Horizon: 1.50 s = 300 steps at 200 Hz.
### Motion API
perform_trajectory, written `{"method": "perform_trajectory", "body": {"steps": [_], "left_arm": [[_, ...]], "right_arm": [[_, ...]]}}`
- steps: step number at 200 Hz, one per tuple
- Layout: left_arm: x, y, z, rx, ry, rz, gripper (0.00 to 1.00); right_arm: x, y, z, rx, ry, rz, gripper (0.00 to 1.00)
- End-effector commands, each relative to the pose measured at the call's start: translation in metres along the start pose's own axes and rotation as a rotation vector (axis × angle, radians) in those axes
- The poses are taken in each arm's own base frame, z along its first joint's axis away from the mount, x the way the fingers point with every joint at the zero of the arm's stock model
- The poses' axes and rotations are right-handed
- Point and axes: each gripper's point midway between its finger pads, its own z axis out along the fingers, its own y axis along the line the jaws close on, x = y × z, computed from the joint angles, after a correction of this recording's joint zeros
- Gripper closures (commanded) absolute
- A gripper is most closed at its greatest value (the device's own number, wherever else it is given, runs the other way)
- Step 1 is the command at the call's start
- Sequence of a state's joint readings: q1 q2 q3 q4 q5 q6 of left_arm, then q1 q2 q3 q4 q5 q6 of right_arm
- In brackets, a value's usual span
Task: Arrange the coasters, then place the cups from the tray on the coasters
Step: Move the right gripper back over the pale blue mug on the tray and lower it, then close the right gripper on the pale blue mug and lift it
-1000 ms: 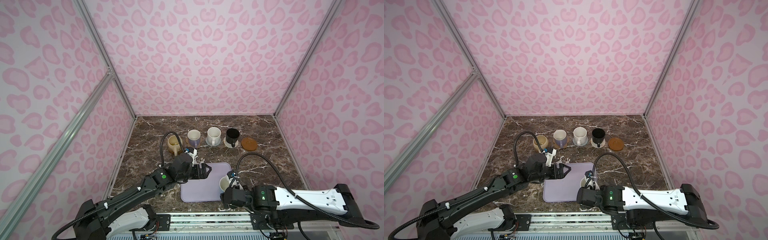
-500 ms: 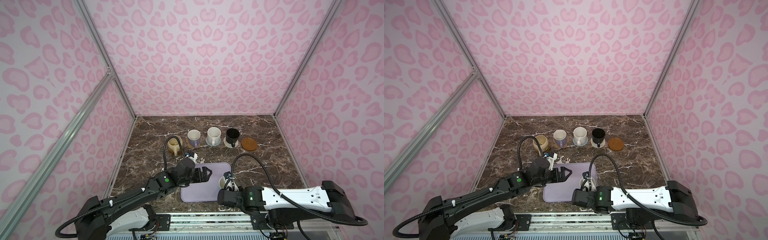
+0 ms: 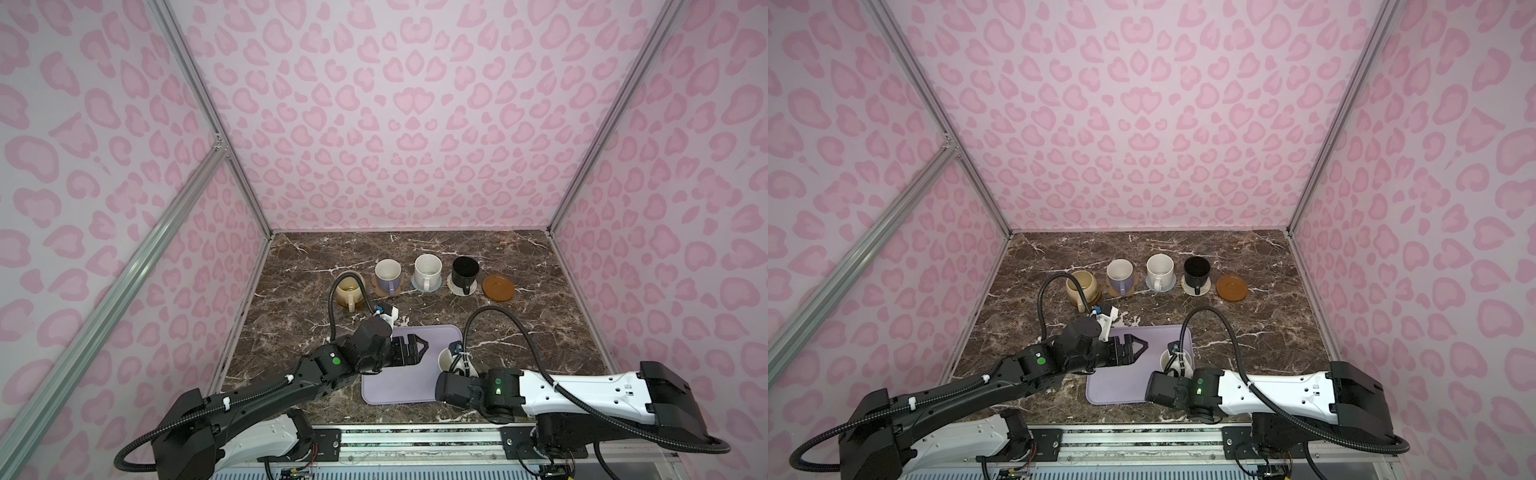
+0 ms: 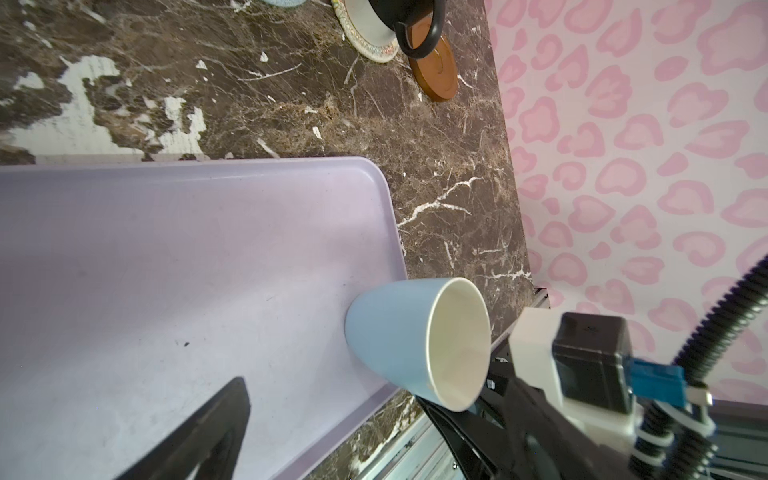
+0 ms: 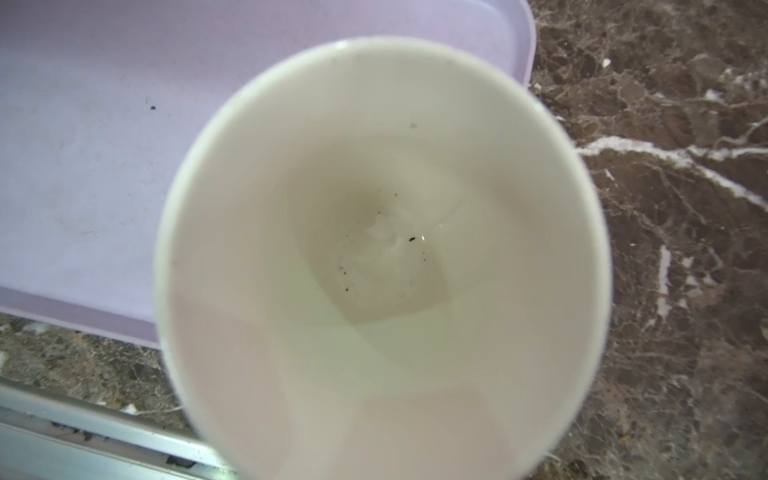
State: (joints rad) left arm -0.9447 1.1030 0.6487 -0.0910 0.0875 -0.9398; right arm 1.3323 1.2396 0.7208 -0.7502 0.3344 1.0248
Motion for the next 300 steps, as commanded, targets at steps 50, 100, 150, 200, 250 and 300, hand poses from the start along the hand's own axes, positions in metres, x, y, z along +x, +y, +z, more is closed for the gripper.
{"method": "perform_trajectory", "body": {"steps": [50, 100, 150, 200, 250, 300], "left_arm": [[-0.003, -0.002, -0.002, 0.018, -0.027, -0.002, 0.03], [-0.005, -0.002, -0.006, 0.018, -0.040, -0.001, 0.03], [-0.006, -0.005, -0.007, 0.030, -0.046, -0.001, 0.03], [-0.012, -0.016, -0.011, 0.075, -0.072, -0.003, 0.03], [-0.025, -0.032, -0.017, 0.097, -0.102, 0.020, 0.03], [-0.042, -0.049, -0.022, 0.096, -0.138, 0.052, 0.03]], "right_arm": [[-0.003, 0.003, 0.004, 0.013, 0.000, -0.014, 0.73], [-0.010, 0.001, 0.002, 0.030, -0.024, -0.023, 0.91], [-0.017, -0.004, -0.003, 0.043, -0.058, -0.020, 1.00], [-0.025, -0.010, -0.008, 0.034, -0.089, -0.005, 1.00], [-0.042, -0.022, -0.016, 0.025, -0.110, 0.013, 1.00], [-0.059, -0.047, -0.029, 0.035, -0.144, 0.047, 1.00]]}}
